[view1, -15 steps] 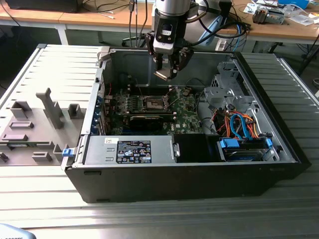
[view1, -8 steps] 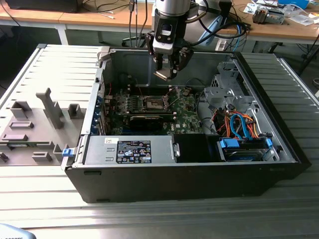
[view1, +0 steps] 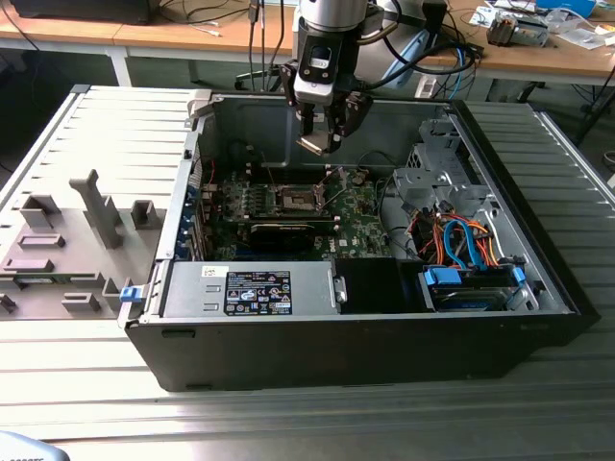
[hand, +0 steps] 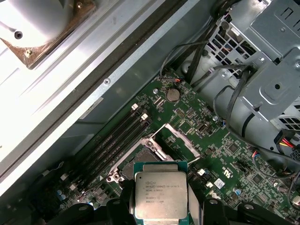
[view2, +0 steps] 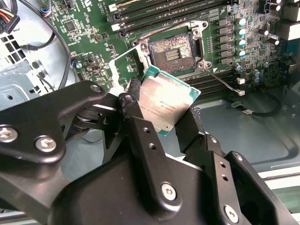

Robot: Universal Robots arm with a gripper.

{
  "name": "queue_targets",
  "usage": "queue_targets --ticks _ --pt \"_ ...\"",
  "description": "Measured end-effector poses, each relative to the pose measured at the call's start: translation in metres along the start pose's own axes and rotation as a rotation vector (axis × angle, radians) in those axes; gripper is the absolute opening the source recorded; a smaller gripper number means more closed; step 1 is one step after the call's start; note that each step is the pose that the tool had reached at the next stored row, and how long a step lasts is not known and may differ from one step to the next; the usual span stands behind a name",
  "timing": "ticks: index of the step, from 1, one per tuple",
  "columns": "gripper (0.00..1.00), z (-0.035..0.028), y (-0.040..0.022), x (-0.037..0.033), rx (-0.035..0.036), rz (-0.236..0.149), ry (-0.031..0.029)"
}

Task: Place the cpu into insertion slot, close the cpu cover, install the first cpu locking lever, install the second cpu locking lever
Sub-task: 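Place the cpu into insertion slot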

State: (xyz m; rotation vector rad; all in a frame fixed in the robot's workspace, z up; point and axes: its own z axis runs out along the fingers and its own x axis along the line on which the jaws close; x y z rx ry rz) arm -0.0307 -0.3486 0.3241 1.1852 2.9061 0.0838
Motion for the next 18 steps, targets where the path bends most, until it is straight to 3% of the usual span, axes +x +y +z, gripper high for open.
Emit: queue_targets --ticks 18 --pt "0.55 0.0002 0.0 0.0 -0.0003 0.019 -0.0009"
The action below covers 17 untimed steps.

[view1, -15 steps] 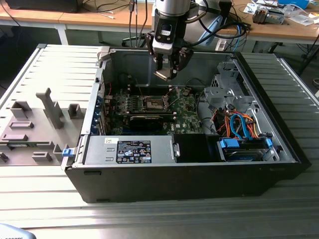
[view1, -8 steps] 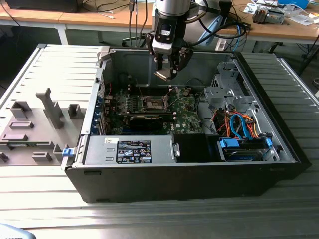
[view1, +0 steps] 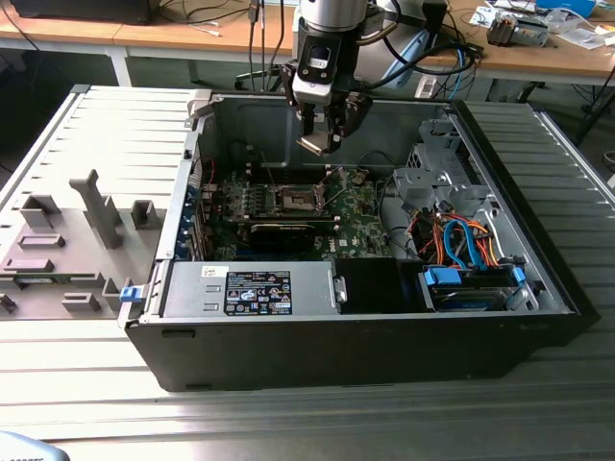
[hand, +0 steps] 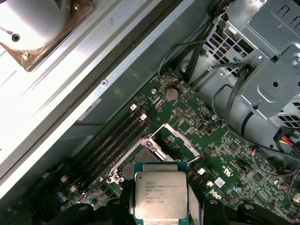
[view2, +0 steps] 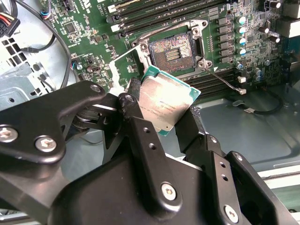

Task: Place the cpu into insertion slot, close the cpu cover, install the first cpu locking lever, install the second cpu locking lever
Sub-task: 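Place the cpu into insertion slot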

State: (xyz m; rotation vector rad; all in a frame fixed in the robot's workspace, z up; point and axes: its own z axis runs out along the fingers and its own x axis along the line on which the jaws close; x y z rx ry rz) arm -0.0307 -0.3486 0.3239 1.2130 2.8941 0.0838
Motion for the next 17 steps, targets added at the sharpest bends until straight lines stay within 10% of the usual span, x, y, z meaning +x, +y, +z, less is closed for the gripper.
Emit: queue_targets --ticks 17 --pt "0.55 0.0001 0.0 0.0 -0.0002 0.01 -0.0005"
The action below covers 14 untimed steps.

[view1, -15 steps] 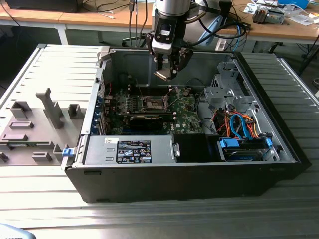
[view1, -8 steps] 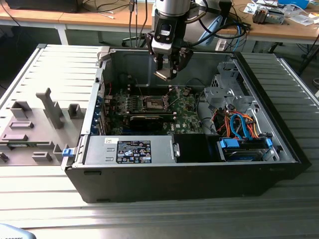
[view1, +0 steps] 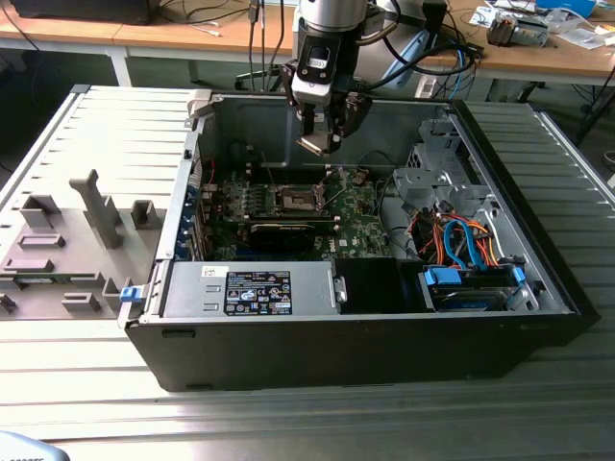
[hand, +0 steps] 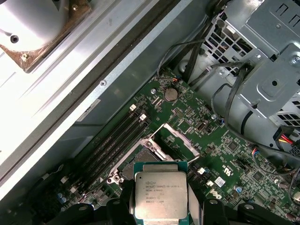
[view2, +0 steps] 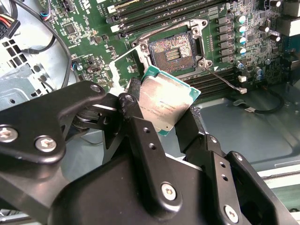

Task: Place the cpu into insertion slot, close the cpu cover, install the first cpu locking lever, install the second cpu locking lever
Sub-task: 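Place the cpu into insertion slot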

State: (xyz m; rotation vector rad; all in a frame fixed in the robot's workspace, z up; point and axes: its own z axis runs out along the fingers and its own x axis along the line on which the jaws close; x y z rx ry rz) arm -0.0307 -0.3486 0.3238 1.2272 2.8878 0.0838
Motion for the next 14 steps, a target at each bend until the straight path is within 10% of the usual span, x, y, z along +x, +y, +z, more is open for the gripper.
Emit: queue_targets --ticks 14 --pt "0.55 0.0004 0.0 0.0 -0.0004 0.021 -0.001"
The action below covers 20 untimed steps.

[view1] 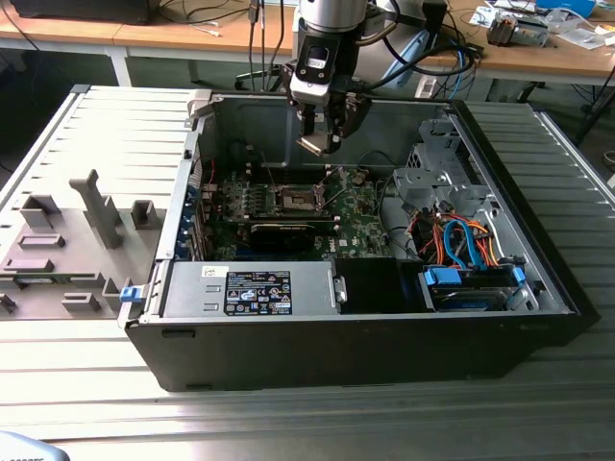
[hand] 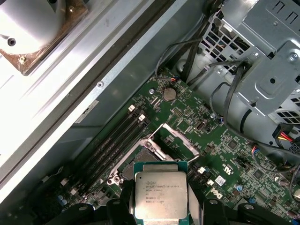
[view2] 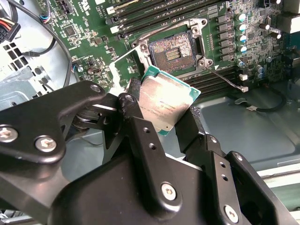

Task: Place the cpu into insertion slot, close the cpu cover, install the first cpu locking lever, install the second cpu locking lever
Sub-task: 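Place the cpu into insertion slot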

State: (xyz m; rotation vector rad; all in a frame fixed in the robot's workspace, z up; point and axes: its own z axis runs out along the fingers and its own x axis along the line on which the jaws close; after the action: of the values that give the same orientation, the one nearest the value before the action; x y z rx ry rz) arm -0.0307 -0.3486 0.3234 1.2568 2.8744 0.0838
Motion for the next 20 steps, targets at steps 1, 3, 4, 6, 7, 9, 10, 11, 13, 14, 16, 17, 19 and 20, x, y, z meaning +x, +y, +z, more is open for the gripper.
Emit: queue_targets --ticks 1,3,4,6,7,9,10,11,13,14,16,17,19,20 --pt "0.55 0.0 0.0 0.0 -0.0001 0.008 -0.0004" --pt "0.55 0.0 0.0 0.0 -0.0001 0.009 -0.0004" --pt "0.55 0.0 0.0 0.0 -0.0001 0.009 -0.0005" --pt "0.55 0.0003 0.0 0.0 -0.0005 0.029 -0.0014" --pt "0.55 0.0006 0.0 0.0 -0.0009 0.05 -0.0025" --pt "0.55 0.0006 0.0 0.0 -0.0009 0.05 -0.0025" --pt "0.55 0.0007 0.0 0.0 -0.0009 0.051 -0.0026" --pt "0.55 0.0007 0.0 0.0 -0.0009 0.051 -0.0026" --pt "0.55 0.0007 0.0 0.0 -0.0009 0.052 -0.0026" --pt "0.55 0.0007 0.0 0.0 -0.0009 0.052 -0.0026" --pt "0.55 0.0007 -0.0001 0.0 -0.001 0.054 -0.0027" --pt "0.55 0.0007 -0.0001 0.0 -0.001 0.055 -0.0028" --pt "0.55 0.0007 0.0 0.0 -0.0011 0.058 -0.0029" --pt "0.55 0.0007 0.0 0.0 -0.0011 0.059 -0.0029"
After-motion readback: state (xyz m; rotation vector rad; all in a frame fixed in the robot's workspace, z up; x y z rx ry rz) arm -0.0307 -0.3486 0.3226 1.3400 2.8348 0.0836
